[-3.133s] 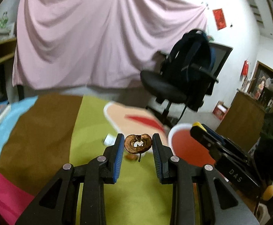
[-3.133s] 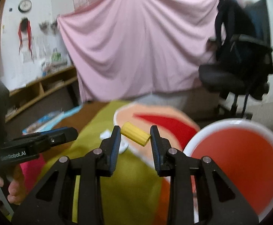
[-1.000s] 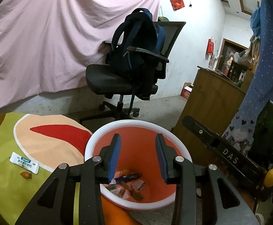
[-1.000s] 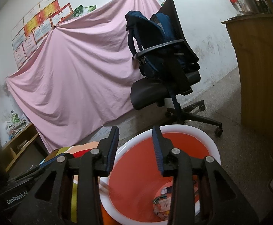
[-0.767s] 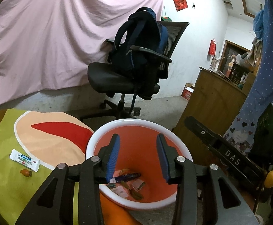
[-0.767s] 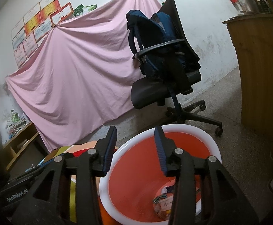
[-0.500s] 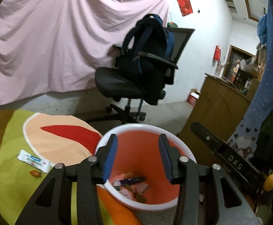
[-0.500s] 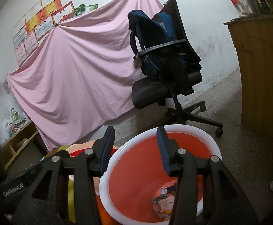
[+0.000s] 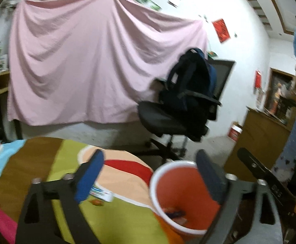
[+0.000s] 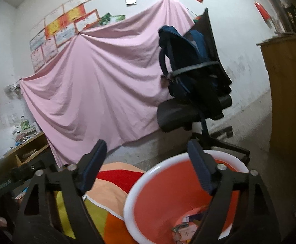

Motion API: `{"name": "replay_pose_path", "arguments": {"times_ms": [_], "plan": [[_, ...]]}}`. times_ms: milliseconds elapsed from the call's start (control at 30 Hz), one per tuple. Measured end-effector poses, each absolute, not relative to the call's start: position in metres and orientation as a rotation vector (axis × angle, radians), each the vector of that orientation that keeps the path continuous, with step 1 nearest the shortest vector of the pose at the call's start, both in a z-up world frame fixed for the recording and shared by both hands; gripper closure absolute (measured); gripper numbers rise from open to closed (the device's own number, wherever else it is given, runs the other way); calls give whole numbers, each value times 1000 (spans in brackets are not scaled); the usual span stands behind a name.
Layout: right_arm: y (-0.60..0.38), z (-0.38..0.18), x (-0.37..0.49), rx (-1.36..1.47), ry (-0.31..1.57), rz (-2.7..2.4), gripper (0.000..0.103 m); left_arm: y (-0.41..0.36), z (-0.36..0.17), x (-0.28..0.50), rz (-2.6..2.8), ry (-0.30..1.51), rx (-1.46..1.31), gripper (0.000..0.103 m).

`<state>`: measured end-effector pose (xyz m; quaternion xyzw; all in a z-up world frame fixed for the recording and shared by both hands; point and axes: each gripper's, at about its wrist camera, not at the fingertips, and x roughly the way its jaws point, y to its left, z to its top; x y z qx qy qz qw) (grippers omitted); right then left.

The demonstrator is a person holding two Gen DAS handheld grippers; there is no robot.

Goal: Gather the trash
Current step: 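Move both tools back over the table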

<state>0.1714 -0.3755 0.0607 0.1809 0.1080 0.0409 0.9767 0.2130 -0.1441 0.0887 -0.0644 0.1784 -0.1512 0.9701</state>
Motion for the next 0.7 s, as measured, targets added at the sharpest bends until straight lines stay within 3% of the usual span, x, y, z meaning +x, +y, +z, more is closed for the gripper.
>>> {"name": "replay_pose_path", "arguments": {"times_ms": [700], "plan": [[-285,75,176,204,91,220,0,-49,78,181,-64,235,-115,2]]}}
